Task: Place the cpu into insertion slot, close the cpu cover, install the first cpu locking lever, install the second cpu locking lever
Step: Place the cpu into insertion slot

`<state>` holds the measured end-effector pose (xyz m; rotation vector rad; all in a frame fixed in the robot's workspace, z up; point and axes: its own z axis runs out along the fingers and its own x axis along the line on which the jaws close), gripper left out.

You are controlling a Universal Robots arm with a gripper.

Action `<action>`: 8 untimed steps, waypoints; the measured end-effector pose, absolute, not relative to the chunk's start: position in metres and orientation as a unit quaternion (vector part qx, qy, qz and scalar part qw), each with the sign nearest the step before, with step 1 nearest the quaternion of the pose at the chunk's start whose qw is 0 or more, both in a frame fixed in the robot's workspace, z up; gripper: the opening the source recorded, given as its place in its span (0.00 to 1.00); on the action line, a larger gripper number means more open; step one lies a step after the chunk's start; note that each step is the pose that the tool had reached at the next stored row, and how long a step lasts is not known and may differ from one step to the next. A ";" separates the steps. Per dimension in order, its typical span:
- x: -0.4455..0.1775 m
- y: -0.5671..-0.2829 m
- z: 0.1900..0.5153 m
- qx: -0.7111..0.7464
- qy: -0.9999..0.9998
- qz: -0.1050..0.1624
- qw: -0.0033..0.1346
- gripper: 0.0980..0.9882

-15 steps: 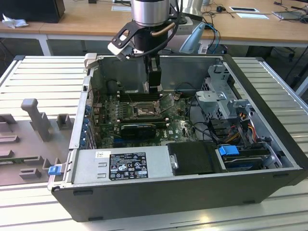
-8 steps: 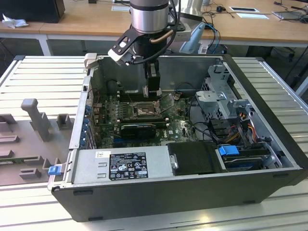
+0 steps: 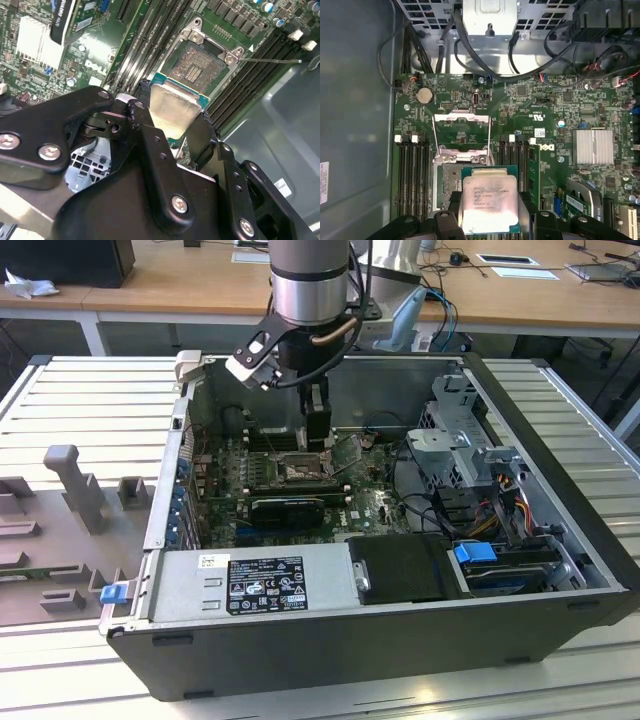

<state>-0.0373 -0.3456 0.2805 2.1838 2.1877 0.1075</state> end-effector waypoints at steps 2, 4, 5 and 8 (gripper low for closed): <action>-0.041 -0.345 0.275 0.706 0.707 0.035 0.024 0.48; -0.046 -0.344 0.270 0.706 0.707 0.035 0.024 0.48; -0.047 -0.343 0.268 0.706 0.707 0.035 0.024 0.48; -0.050 -0.333 0.259 0.706 0.707 0.035 0.024 0.48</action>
